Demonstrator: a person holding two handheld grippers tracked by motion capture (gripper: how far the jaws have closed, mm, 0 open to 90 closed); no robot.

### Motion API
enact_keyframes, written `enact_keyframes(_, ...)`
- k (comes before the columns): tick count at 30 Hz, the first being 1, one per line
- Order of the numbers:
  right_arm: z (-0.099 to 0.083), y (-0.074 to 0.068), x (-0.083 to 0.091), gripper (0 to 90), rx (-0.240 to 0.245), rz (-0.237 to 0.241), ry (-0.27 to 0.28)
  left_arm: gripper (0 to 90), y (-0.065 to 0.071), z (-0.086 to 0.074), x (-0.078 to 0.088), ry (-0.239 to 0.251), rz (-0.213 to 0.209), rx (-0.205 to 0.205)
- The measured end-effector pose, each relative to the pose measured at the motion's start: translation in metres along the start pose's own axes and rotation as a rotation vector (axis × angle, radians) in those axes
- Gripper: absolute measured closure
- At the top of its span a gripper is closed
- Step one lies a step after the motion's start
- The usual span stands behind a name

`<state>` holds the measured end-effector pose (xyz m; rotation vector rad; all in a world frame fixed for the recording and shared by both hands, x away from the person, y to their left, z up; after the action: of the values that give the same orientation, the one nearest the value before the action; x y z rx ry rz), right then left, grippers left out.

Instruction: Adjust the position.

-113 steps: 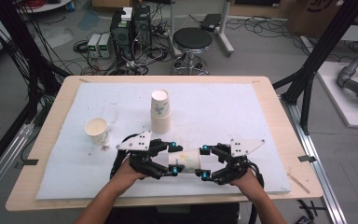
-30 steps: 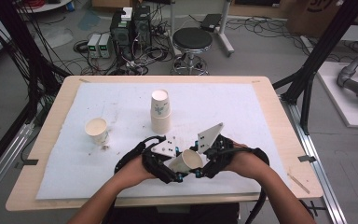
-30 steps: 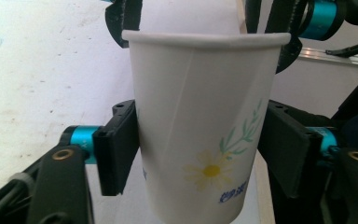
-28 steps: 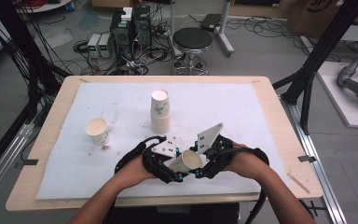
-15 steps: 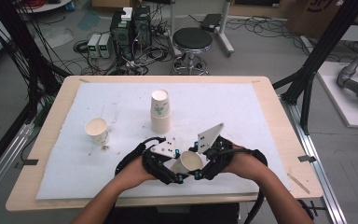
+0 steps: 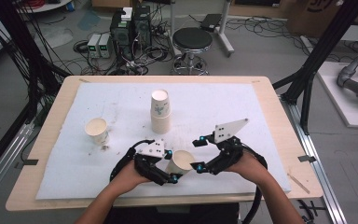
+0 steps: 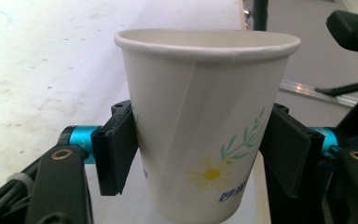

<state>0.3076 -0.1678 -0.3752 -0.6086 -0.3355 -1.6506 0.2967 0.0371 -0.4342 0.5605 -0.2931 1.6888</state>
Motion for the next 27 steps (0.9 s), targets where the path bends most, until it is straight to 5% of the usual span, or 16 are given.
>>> enact_keyframes(11,-0.045,0.017,0.029,22.3,-0.094,-0.244,0.138,30.9,-0.011,-0.01,0.019,0.128,0.088,0.049)
enact_keyframes(27,-0.094,0.027,0.054,22.4,-0.178,-0.453,0.169,30.3,-0.017,-0.014,0.033,0.247,0.163,0.076)
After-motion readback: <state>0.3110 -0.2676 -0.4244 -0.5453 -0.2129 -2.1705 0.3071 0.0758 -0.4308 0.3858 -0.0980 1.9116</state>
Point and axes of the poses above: each handheld gripper's, and its own axes: x roughly backward along the jaws, z roughly out of its top, y roughly to its right, the point moved 4 cm from there along -x, roughly forward along the jaws, and after that the axes turned 2 degrees about -y, right-handed, at the moved point
